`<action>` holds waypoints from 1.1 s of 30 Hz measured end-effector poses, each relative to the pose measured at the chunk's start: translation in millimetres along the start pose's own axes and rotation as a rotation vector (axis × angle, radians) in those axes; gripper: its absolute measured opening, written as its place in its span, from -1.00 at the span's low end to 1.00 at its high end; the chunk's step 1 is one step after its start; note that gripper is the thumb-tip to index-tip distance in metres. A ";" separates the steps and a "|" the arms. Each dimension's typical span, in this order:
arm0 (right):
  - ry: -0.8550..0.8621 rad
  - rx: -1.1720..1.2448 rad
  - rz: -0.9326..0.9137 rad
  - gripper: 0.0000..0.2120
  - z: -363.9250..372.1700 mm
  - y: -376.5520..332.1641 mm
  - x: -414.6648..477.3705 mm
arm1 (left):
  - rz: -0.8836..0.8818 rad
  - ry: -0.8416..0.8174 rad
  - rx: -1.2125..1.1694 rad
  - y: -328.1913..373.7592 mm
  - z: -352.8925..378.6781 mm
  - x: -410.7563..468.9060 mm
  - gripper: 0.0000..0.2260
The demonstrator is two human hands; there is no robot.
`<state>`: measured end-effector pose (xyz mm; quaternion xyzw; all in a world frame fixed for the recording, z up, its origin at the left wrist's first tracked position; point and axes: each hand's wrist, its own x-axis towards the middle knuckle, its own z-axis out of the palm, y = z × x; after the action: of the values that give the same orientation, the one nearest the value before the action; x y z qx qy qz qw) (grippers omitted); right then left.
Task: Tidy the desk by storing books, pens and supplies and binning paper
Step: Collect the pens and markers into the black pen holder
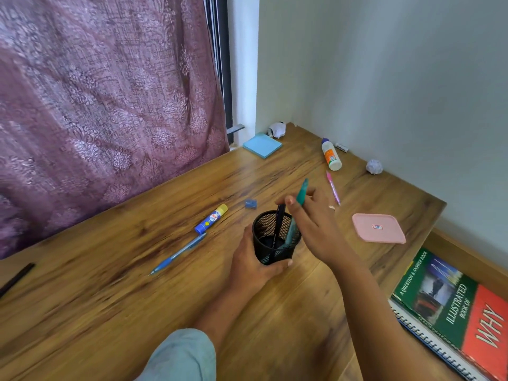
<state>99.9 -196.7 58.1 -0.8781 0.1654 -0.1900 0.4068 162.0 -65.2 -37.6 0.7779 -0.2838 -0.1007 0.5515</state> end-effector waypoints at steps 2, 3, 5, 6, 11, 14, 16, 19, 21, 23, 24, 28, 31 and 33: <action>-0.011 -0.025 0.022 -0.57 8.8 13.8 -6.5 | 0.000 0.005 0.001 1.1 0.1 0.0 -0.20; -0.007 -0.002 0.038 -0.61 11.7 18.0 -9.5 | 0.001 0.008 0.004 1.4 0.1 0.1 -0.20; -0.014 0.051 0.070 -0.70 15.1 21.9 -14.3 | 0.004 0.014 0.016 1.3 -0.2 0.5 -0.19; -0.026 0.071 0.079 -0.72 16.7 23.7 -15.8 | 0.003 0.015 0.022 1.1 -0.3 0.6 -0.19; 0.005 0.188 0.023 -0.67 27.5 31.5 -17.1 | 0.001 0.017 0.042 0.5 0.0 0.8 -0.21; 0.037 0.242 0.016 -0.57 29.9 36.1 -13.8 | 0.003 0.018 0.049 0.7 0.2 1.3 -0.21; 0.042 0.312 0.020 -0.61 27.9 37.4 -11.8 | 0.005 0.019 0.047 0.1 0.5 1.1 -0.21; 0.082 0.393 0.018 -0.70 23.9 38.4 -7.9 | 0.003 0.024 0.047 -1.5 1.4 0.9 -0.21; 0.128 0.375 0.001 -0.72 21.5 37.9 -5.0 | -0.005 0.026 0.057 -1.3 1.7 1.0 -0.21; 0.175 0.354 0.012 -0.76 20.3 38.2 -2.1 | -0.011 0.024 0.063 -0.9 1.8 1.1 -0.21; 0.198 0.347 0.018 -0.78 20.0 39.1 -1.0 | -0.012 0.022 0.064 -0.7 1.7 1.1 -0.21; 0.198 0.296 0.048 -0.86 20.4 41.7 2.6 | -0.014 0.012 0.067 -0.3 1.1 0.8 -0.21; 0.177 0.280 0.059 -0.88 21.5 43.2 3.1 | -0.015 0.007 0.059 -0.7 1.5 0.9 -0.21; 0.189 0.325 0.076 -0.84 20.3 44.1 2.7 | -0.017 0.008 0.055 -1.3 1.3 0.9 -0.21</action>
<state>105.8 -211.8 12.2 -0.7723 0.2029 -0.2804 0.5327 162.5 -66.4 -39.1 0.7955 -0.2776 -0.0945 0.5303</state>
